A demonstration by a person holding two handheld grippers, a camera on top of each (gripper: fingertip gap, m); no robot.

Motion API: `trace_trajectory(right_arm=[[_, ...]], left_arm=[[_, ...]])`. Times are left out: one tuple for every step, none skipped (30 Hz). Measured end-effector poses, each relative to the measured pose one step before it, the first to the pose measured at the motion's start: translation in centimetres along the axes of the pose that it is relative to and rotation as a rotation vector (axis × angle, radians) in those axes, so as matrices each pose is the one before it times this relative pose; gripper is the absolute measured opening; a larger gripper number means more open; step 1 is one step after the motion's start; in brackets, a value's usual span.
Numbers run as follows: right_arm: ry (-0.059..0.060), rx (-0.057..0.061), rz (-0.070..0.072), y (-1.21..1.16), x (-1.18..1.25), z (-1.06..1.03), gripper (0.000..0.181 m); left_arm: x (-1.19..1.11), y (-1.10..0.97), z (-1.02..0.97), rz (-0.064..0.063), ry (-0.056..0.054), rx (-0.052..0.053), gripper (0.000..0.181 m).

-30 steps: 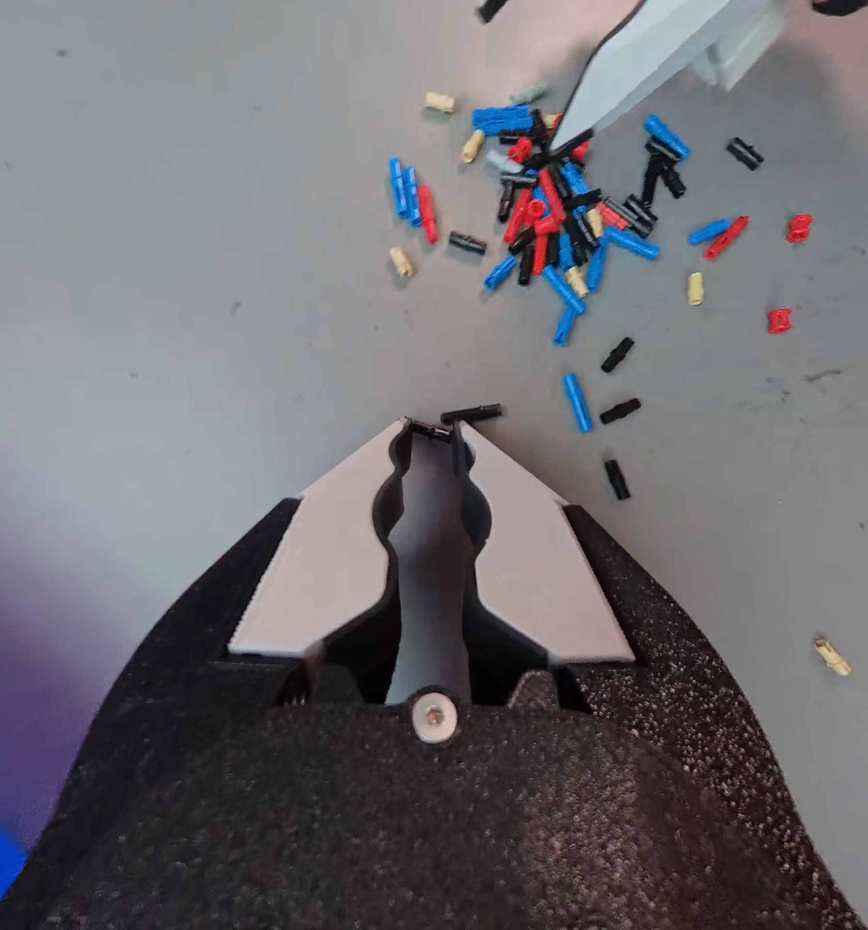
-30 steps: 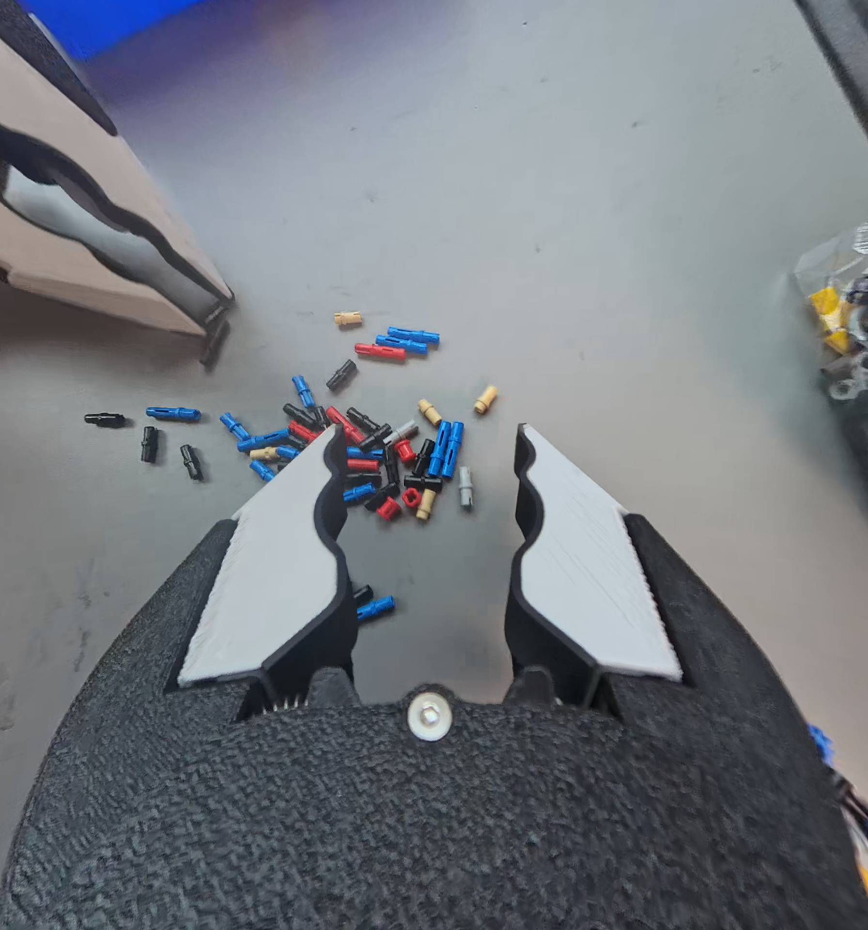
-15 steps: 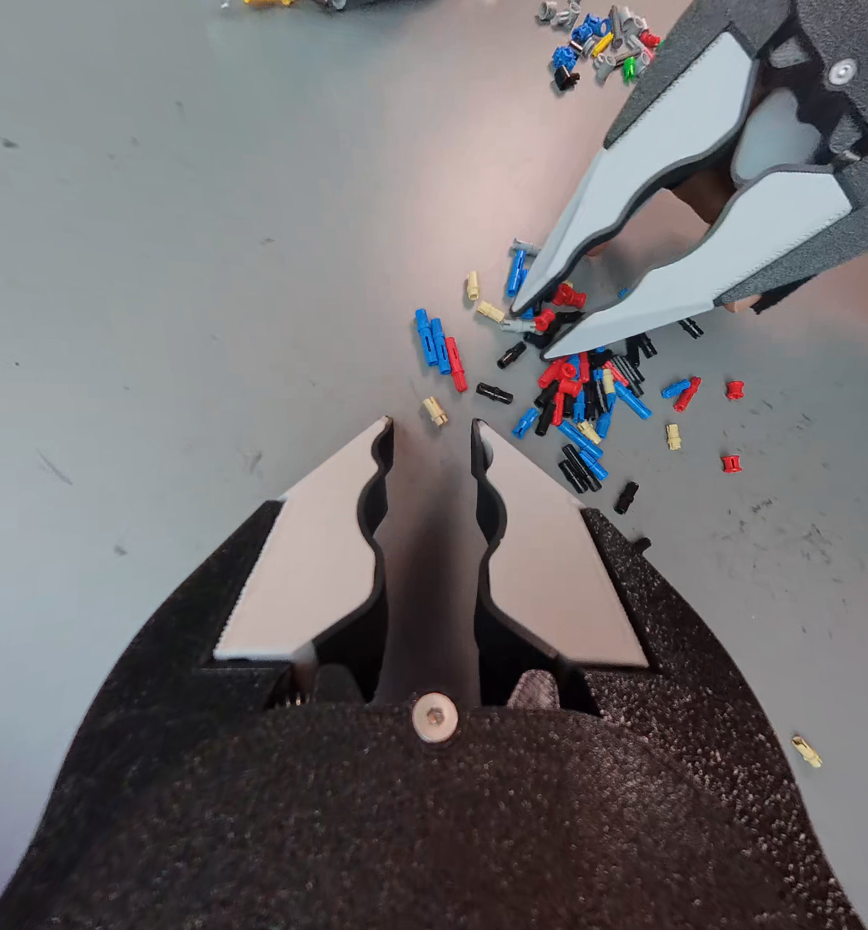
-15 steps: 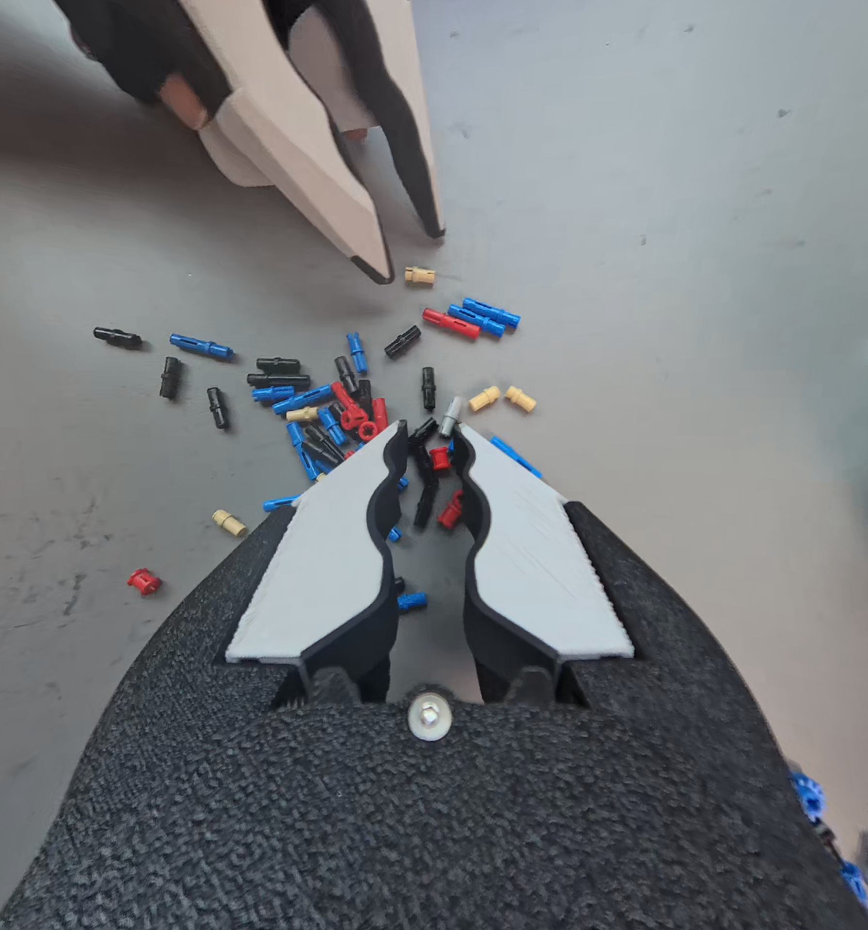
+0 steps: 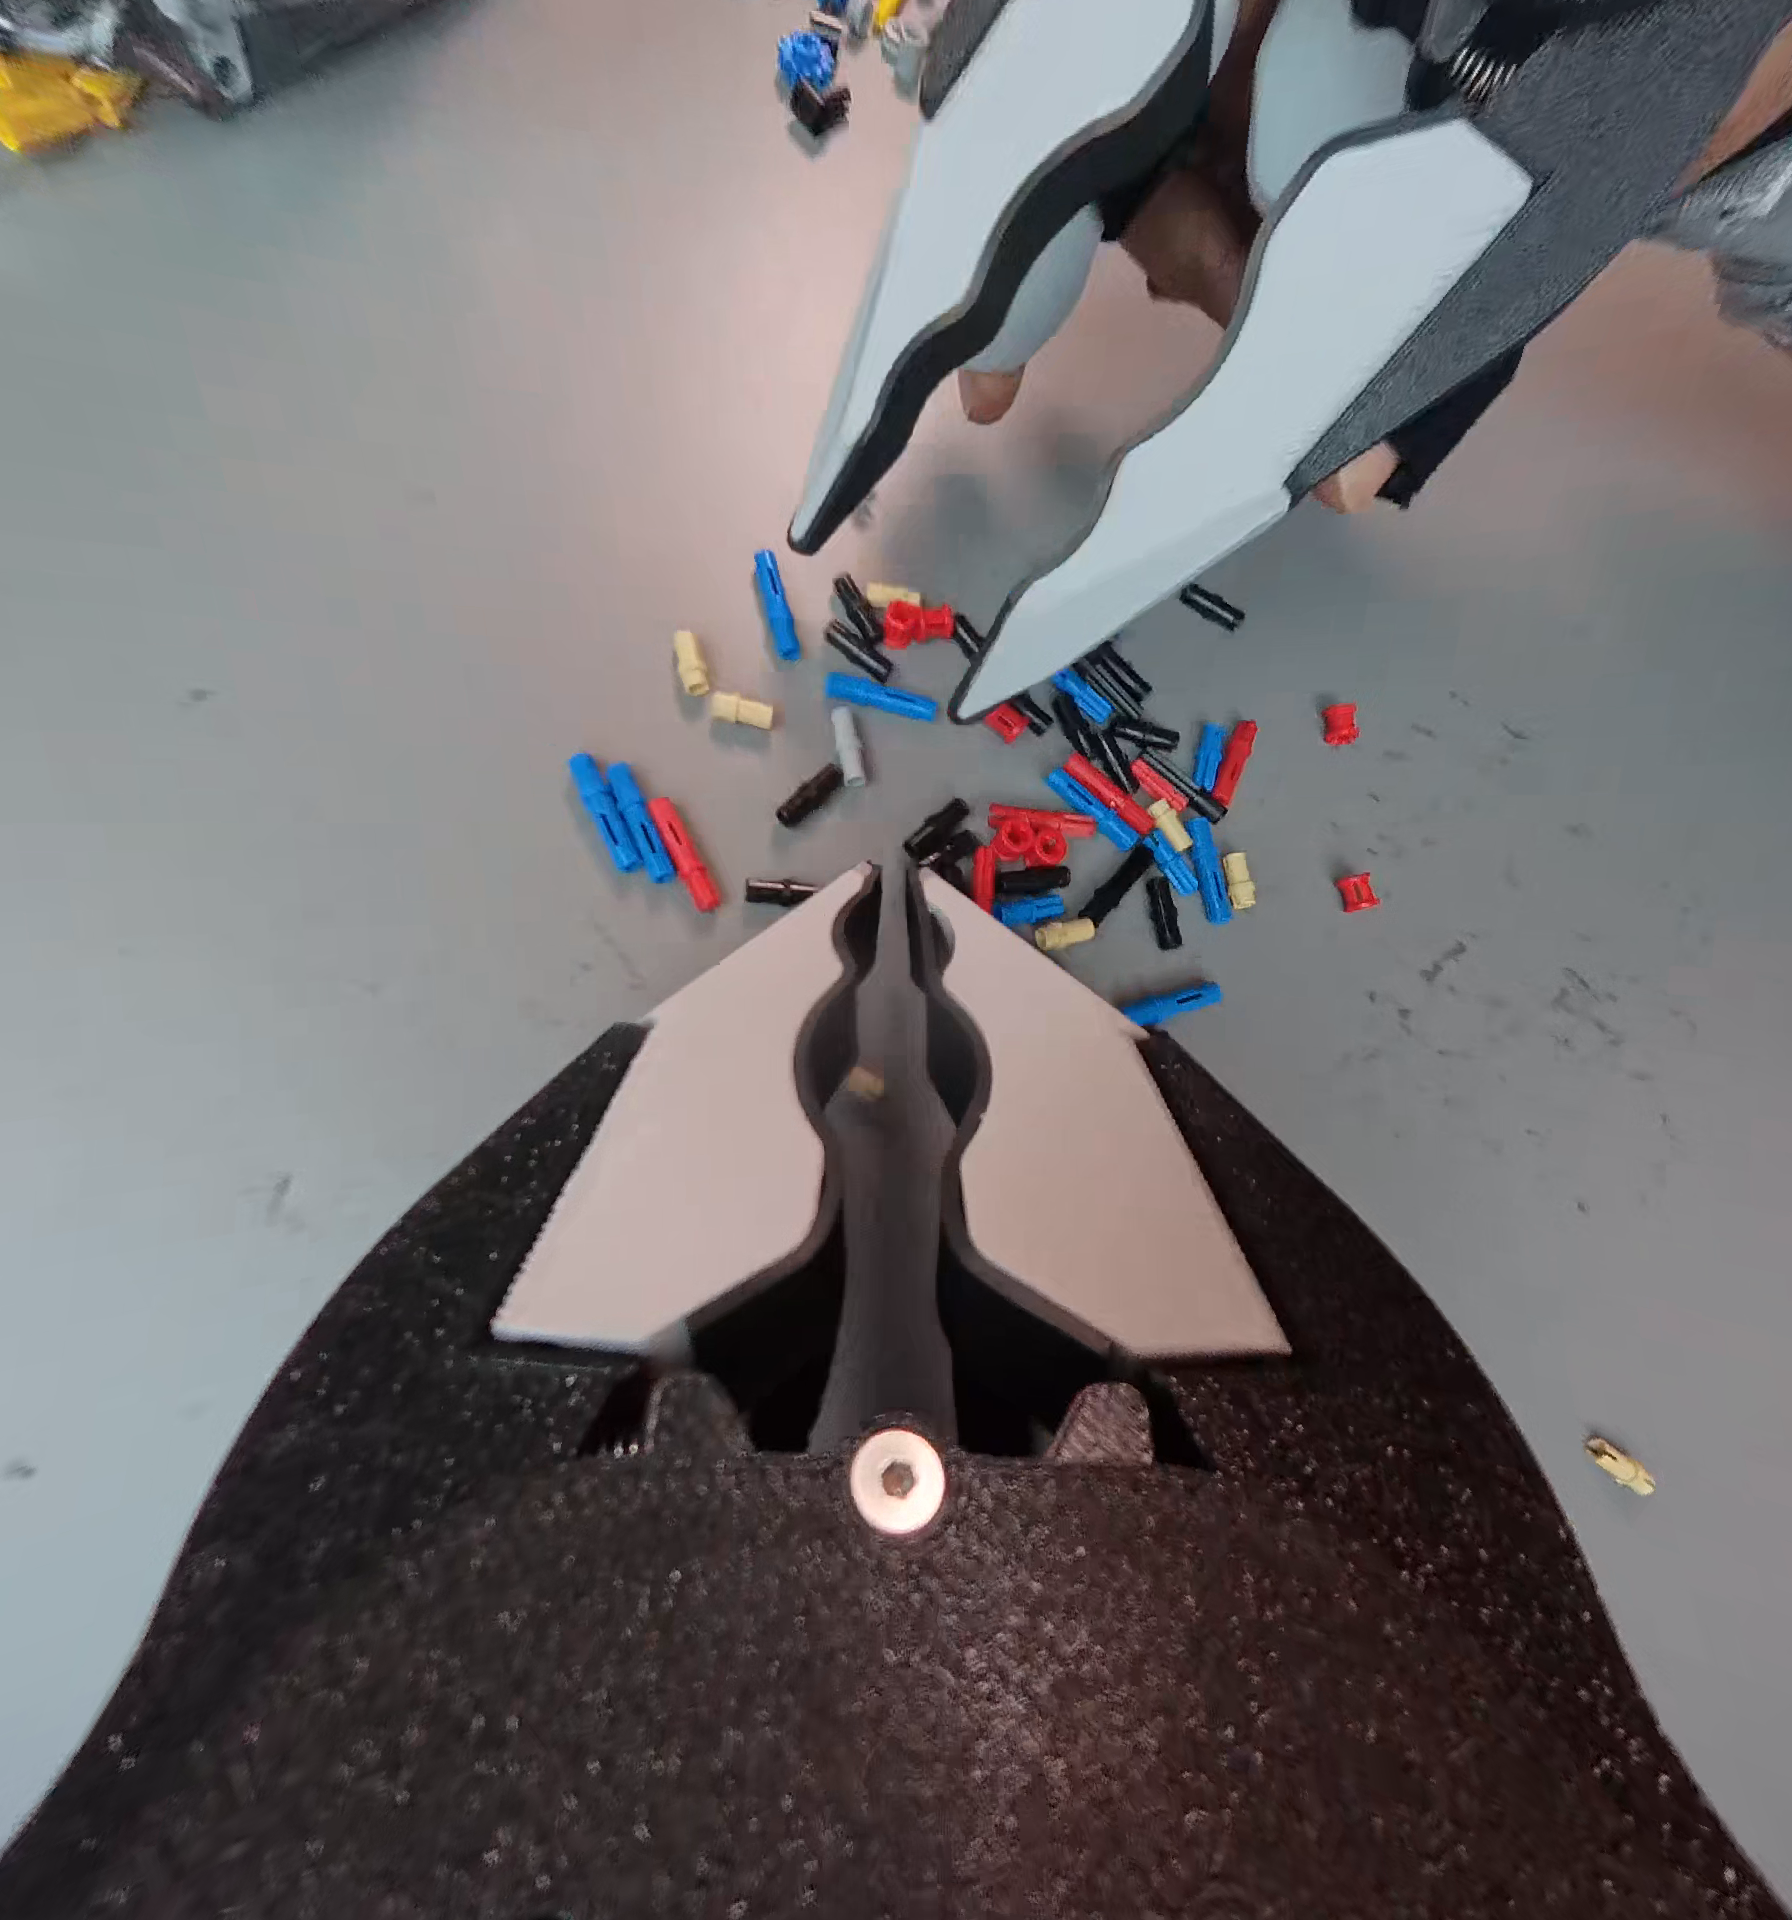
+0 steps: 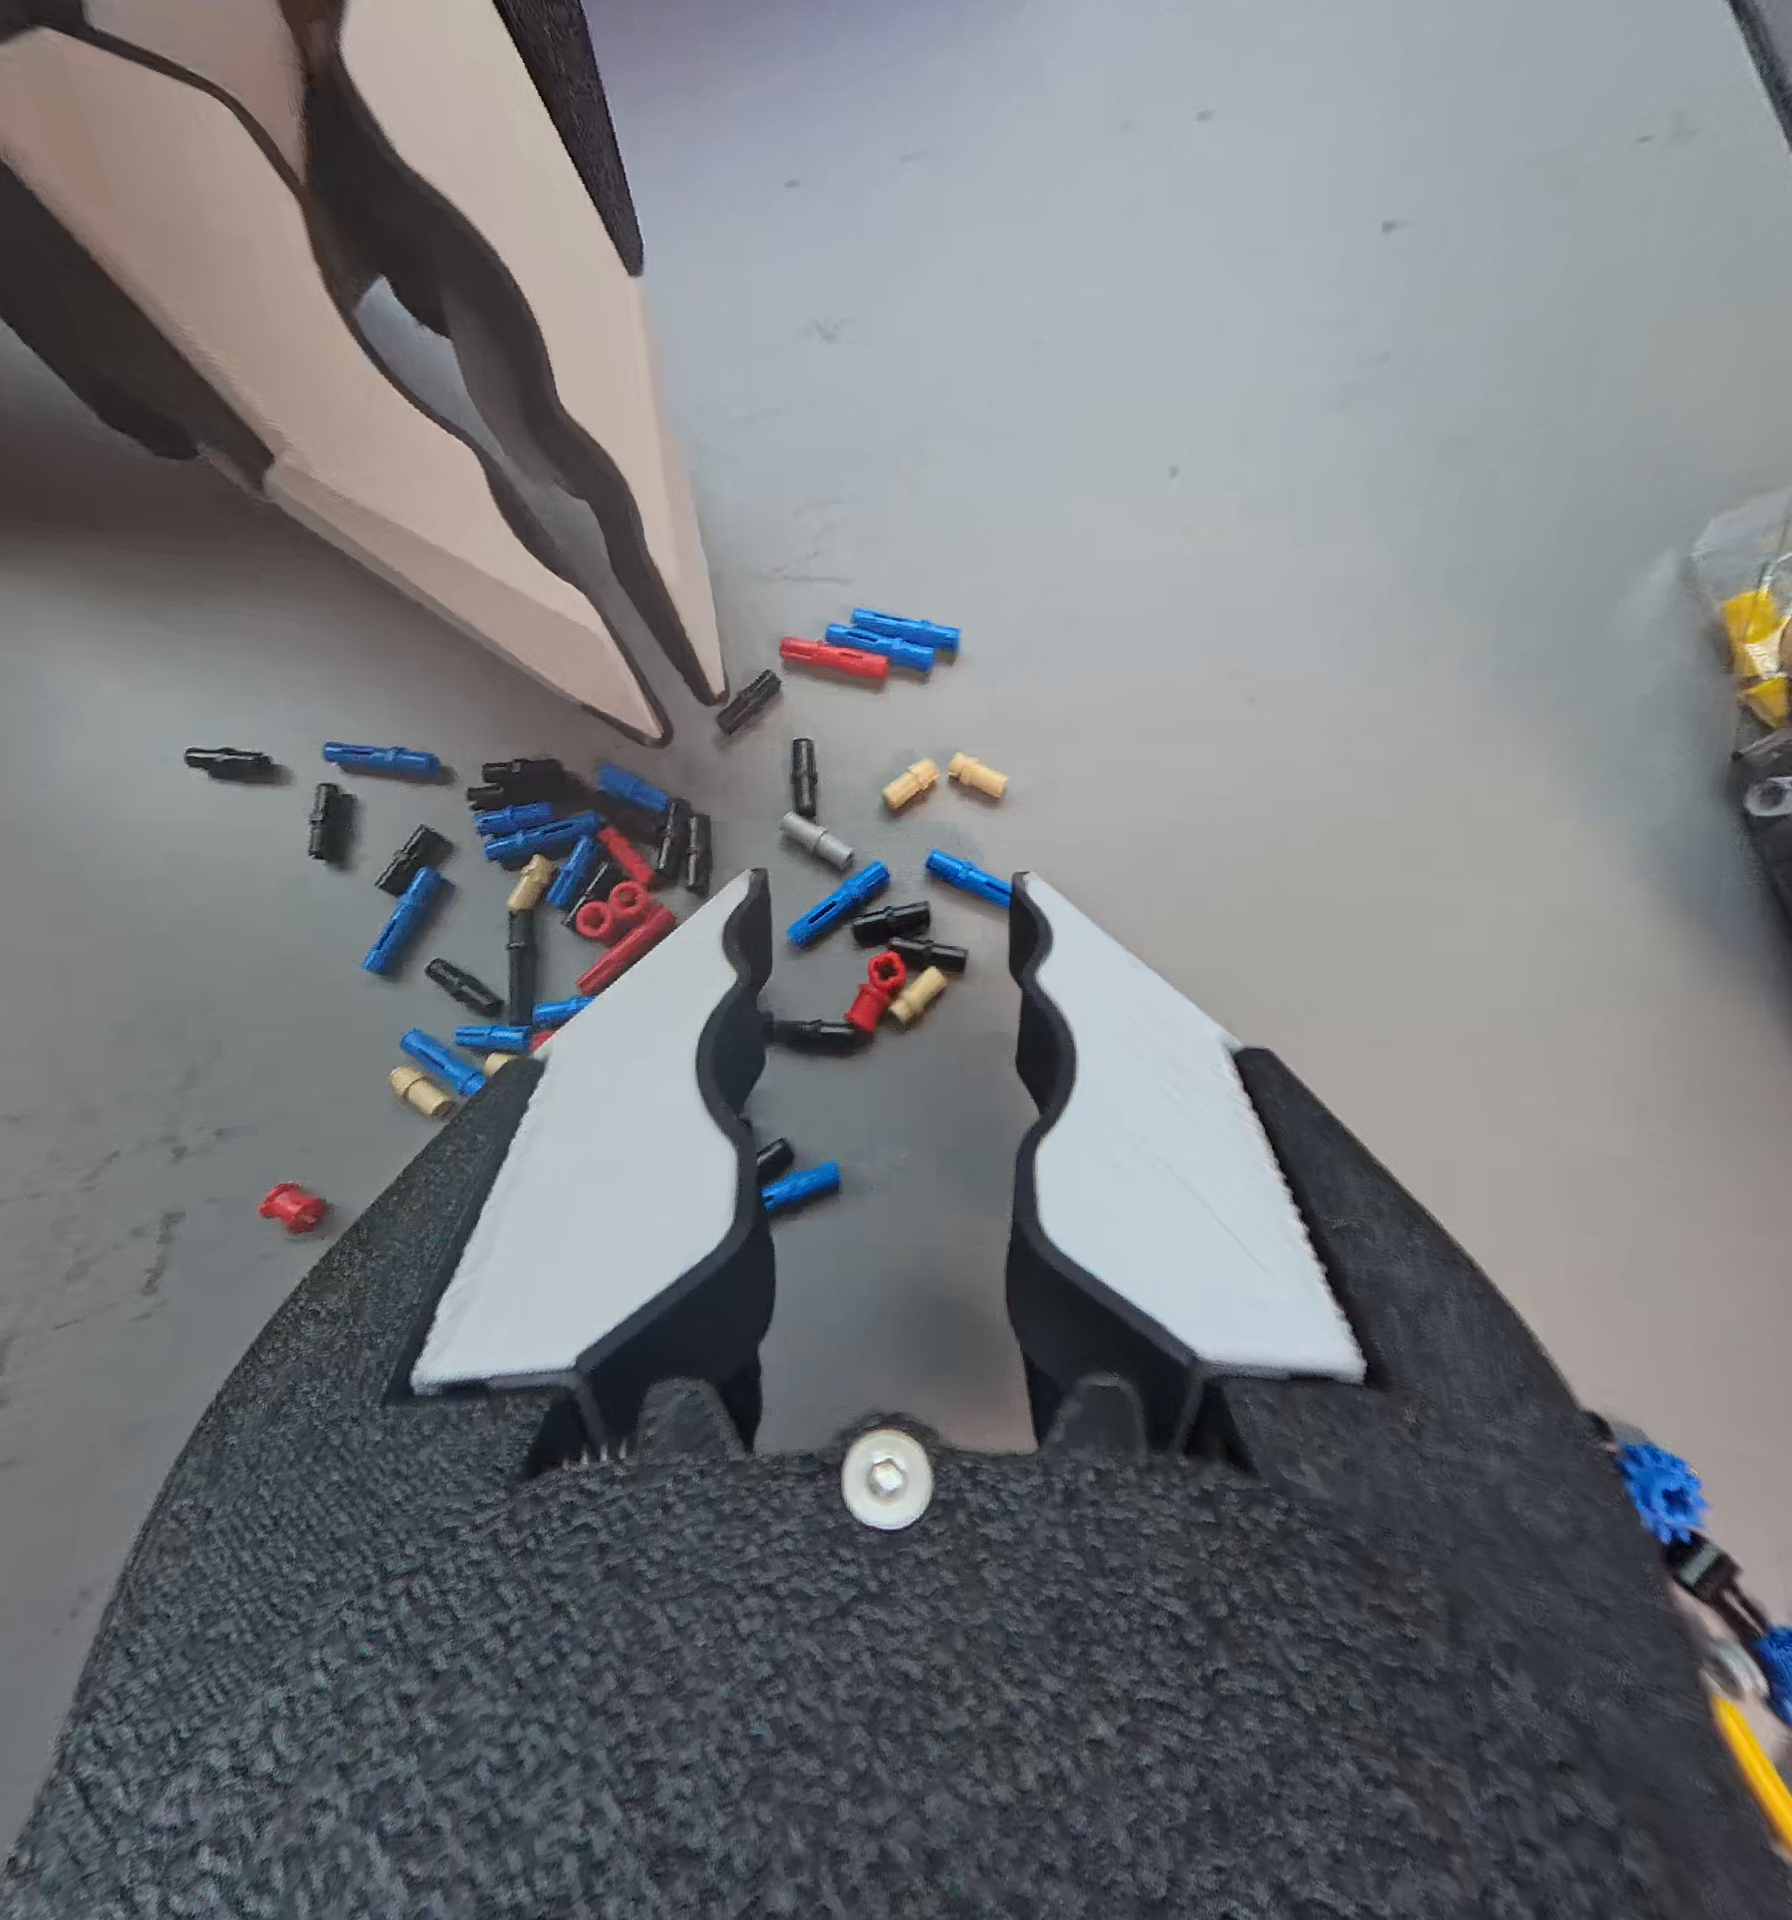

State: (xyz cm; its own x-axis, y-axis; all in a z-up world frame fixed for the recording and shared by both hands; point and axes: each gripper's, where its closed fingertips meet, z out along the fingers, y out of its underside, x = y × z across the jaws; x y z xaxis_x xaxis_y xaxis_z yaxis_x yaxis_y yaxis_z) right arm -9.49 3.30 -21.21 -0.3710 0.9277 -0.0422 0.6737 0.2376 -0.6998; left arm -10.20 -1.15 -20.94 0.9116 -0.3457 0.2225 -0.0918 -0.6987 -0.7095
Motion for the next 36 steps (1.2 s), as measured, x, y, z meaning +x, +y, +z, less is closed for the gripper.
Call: trace_trajectory(right_arm=[[-0.0026,-0.0024,0.0047,-0.203,0.39,0.468,0.049],[-0.0021,-0.0057,-0.0069,-0.246,0.249,0.501,0.051],[-0.0073,-0.012,-0.0142,-0.224,0.073,0.511,0.051],[-0.0133,-0.0149,-0.0137,-0.199,-0.091,0.512,0.051],[-0.0176,-0.0036,-0.0057,-0.363,-0.172,0.392,0.049],[-0.0155,-0.0169,-0.0125,-0.101,-0.222,0.314,0.045],[0.0045,-0.013,-0.0239,-0.086,-0.004,0.117,0.039],[-0.0021,-0.0157,-0.0185,0.03,-0.156,0.008,0.033],[-0.0075,-0.012,-0.0109,0.082,-0.285,-0.046,0.027],[-0.002,-0.0083,-0.0102,0.109,-0.265,-0.07,0.023],[0.0048,-0.0055,-0.0134,0.154,-0.218,-0.081,0.019],[0.0019,-0.0034,-0.0105,0.163,-0.27,-0.114,0.016],[0.0011,-0.0039,-0.0062,0.181,-0.327,-0.142,0.012],[-0.0007,-0.0047,-0.0089,0.221,-0.425,-0.172,0.008],[-0.0023,-0.004,-0.0102,0.231,-0.501,-0.172,0.008],[-0.0082,-0.0046,-0.0078,0.238,-0.626,-0.203,0.008],[-0.0109,-0.0026,-0.0071,0.234,-0.692,-0.205,0.008],[-0.0096,0.0005,-0.0056,0.218,-0.671,-0.212,0.008],[-0.0013,0.0073,-0.0034,0.141,-0.475,-0.275,0.008],[0.0103,0.0231,0.0061,-0.072,-0.147,-0.441,0.009],[0.0122,0.0294,0.021,-0.143,0.092,-0.62,0.013],[0.0136,0.029,0.029,-0.102,0.302,-0.719,0.018],[0.0259,0.0235,0.0285,0.064,0.645,-0.751,0.022],[0.0295,0.0147,0.0254,0.305,0.803,-0.689,0.025],[0.0253,0.0057,0.0303,0.495,0.831,-0.548,0.031],[0.0208,-0.0051,0.0362,0.671,0.814,-0.391,0.038],[0.0214,-0.0072,0.0341,0.713,0.811,-0.271,0.045],[0.0196,-0.0003,0.0311,0.578,0.74,-0.171,0.05],[0.0077,0.0026,0.0313,0.442,0.504,-0.036,0.052],[-0.001,0.0006,0.0279,0.32,0.266,0.1,0.054],[-0.0044,-0.0001,0.0164,0.173,0.08,0.199,0.053],[-0.0027,-0.0073,0.0071,0.161,-0.011,0.287,0.05],[0.0036,-0.0024,-0.0008,-0.031,-0.006,0.328,0.046],[0.0142,0.0109,-0.0043,-0.363,0.117,0.215,0.039],[-0.0038,-0.0007,0.0059,-0.248,-0.098,0.244,0.035],[0.0077,-0.003,0.0046,-0.216,0.081,0.226,0.032]], left_arm=[[-0.707,-0.636,-0.235,-0.0103,-0.0252,0.0246,0.009],[-0.865,-0.543,-0.14,-0.0122,-0.0287,0.0206,0.015],[-0.896,-0.331,0.029,-0.0123,-0.0258,0.0099,0.02],[-0.784,-0.043,0.172,-0.0128,-0.0174,-0.0057,0.024],[-0.494,0.145,0.253,-0.0108,-0.0035,-0.0149,0.028],[-0.24,0.224,0.291,-0.0074,0.0065,-0.0156,0.032],[-0.084,0.275,0.302,-0.0031,0.0077,-0.0166,0.034],[0.063,0.28,0.326,0.0074,0.0075,-0.0157,0.034],[0.161,0.07,0.192,0.0205,0.0029,-0.0031,0.033],[0.259,0.056,0.099,0.0245,0.0018,-0.0053,0.028],[0.32,0.146,0.065,0.0229,0.0032,-0.0138,0.025],[0.344,0.091,0.056,0.0191,0.0038,-0.0084,0.014],[0.438,0.132,0.085,0.0159,0.0096,-0.0095,0.014],[0.378,0.075,0.01,0.0181,0.0046,-0.004,0.008],[0.364,0.116,0.006,0.0157,0.0024,-0.0061,0.008],[0.51,0.149,-0.017,0.0156,0.0132,-0.0082,0.008],[0.592,0.096,-0.004,0.0116,0.0172,-0.0047,0.007],[0.63,0.065,0.055,0.0094,0.0191,-0.0026,0.007],[0.661,0.044,0.094,0.0088,0.0216,-0.001,0.006],[0.575,0.023,0.117,0.0054,0.0175,-0.0001,0.006],[0.424,-0.007,0.08,0.0065,0.011,0.0004,0.005],[0.3,-0.053,0.004,0.0048,0.008,0.0027,0.004],[0.26,-0.13,-0.118,-0.0009,0.0102,0.007,0.01],[0.197,-0.2,-0.234,-0.0058,0.0121,0.0125,0.013],[0.064,-0.257,-0.345,-0.0091,0.0081,0.0174,0.015],[-0.186,-0.248,-0.39,-0.0105,-0.0013,0.0193,0.018],[-0.451,-0.144,-0.364,-0.0113,-0.0103,0.0174,0.02],[-0.658,-0.062,-0.271,-0.0131,-0.0161,0.0143,0.022],[-0.768,-0.087,-0.117,-0.0144,-0.0167,0.0144,0.024],[-0.714,-0.144,0.05,-0.0146,-0.0099,0.0132,0.025],[-0.624,-0.166,0.233,-0.0175,-0.0035,0.0049,0.026],[-0.508,-0.206,0.373,-0.0169,-0.0007,-0.0034,0.026],[-0.342,-0.295,0.452,-0.0068,0.0016,-0.0079,0.027],[-0.188,-0.371,0.478,0.0055,0.0015,-0.0095,0.027],[-0.11,-0.402,0.494,0.01,0.0004,-0.01,0.027],[-0.032,-0.401,0.522,0.0073,0.0016,-0.0109,0.027]])
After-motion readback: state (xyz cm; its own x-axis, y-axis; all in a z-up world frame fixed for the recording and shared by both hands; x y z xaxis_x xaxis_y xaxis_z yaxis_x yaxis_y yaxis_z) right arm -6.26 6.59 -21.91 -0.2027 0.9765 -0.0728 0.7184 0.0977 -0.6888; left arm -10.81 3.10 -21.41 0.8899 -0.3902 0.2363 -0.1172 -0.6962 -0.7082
